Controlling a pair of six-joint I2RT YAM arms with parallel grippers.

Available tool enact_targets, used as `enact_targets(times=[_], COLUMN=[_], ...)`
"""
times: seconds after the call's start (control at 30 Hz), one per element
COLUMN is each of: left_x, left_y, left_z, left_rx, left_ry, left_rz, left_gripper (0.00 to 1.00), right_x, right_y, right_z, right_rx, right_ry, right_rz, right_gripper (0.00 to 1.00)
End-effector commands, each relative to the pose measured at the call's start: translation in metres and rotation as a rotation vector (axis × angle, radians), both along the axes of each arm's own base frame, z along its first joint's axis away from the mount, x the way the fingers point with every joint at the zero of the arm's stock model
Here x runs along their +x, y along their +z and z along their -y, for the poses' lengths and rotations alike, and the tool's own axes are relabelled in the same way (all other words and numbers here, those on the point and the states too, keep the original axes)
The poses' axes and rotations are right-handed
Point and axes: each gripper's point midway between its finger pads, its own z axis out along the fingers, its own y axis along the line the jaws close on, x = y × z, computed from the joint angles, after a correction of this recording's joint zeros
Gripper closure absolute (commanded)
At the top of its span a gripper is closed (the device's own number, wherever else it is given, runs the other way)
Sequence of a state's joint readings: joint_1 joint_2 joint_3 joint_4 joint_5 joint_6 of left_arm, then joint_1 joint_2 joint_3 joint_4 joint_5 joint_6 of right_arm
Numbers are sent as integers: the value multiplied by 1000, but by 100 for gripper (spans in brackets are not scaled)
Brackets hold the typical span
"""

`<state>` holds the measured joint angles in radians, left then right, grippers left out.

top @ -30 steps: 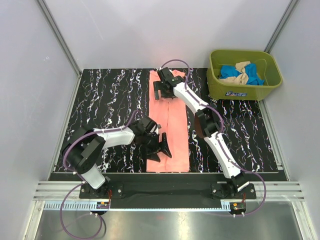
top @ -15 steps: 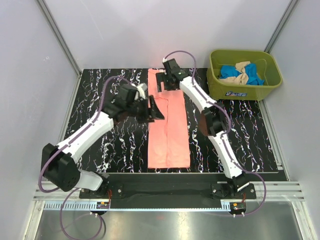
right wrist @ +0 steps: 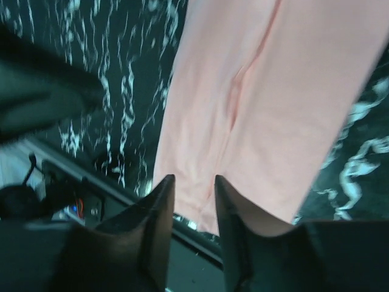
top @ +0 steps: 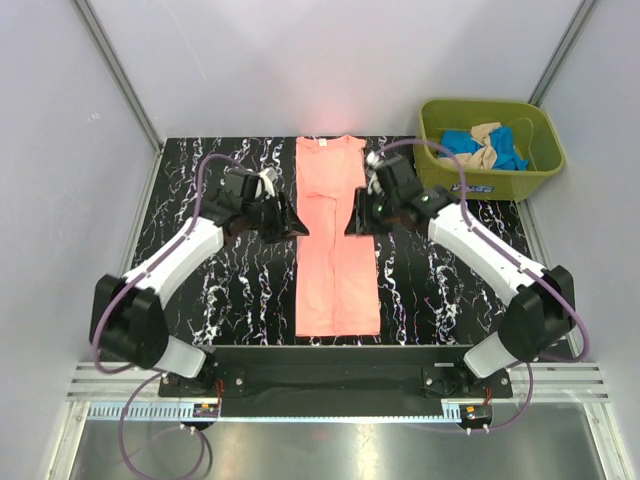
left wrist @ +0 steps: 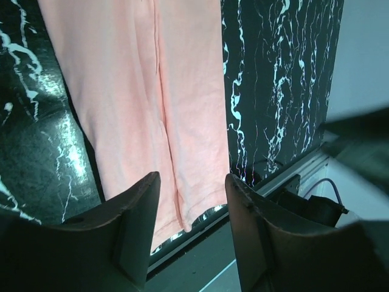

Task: Fold and stack the t-shirts
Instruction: Fold the tshirt

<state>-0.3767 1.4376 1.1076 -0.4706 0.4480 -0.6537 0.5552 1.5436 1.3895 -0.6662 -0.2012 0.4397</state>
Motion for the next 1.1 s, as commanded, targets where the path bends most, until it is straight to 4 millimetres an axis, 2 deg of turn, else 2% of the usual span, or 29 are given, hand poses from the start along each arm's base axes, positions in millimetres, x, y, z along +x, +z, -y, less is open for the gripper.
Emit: enact_targets(times=[0.0,0.03,0.1,0.2,0.23,0.27,0.3,0.33,0.37,0.43,0.5,0.63,0.8,1.07], left_x=[16,18,22,26,26,26,26,26,26,27,25,20,18,22], left_y=[-21,-26,-37,-52,-56,-60,-63,-64,-65,-65,-70,-76,-79,-82], left_z=[12,13,18,18,17,16,16,16,14,14,13,13,14,15], left_rx=[-67,-74,-97,-84,-80,-76,-72,-70,-65,-64,-59,-63,-67,-58], left_ry=[-37,-37,-50,-48,-44,-38,-40,-39,-36,-42,-47,-49,-58,-68], left_rz=[-34,-52,-80,-116,-126,-139,-144,-145,-147,-142,-157,-175,-182,-193], left_gripper=[51,51,52,53,55,56,56,56,57,57,57,58,59,60], right_x=[-41,-47,-40,-28,-20,-16,-10,-7,-5,1,6,17,28,33], right_y=[-35,-48,-58,-83,-85,-99,-100,-103,-112,-114,-125,-129,-140,-158], right_z=[-49,-51,-59,-62,-64,-65,-67,-69,-69,-71,-67,-65,-58,-56], right_rx=[130,138,168,117,101,77,72,65,49,48,32,24,8,11], right_ry=[90,92,88,102,101,95,100,101,99,98,82,65,53,51], right_rz=[-138,-163,-150,-151,-134,-152,-142,-139,-150,-142,-166,-159,-179,-215], right_gripper=[64,64,56,53,54,55,57,64,67,69,73,78,77,74])
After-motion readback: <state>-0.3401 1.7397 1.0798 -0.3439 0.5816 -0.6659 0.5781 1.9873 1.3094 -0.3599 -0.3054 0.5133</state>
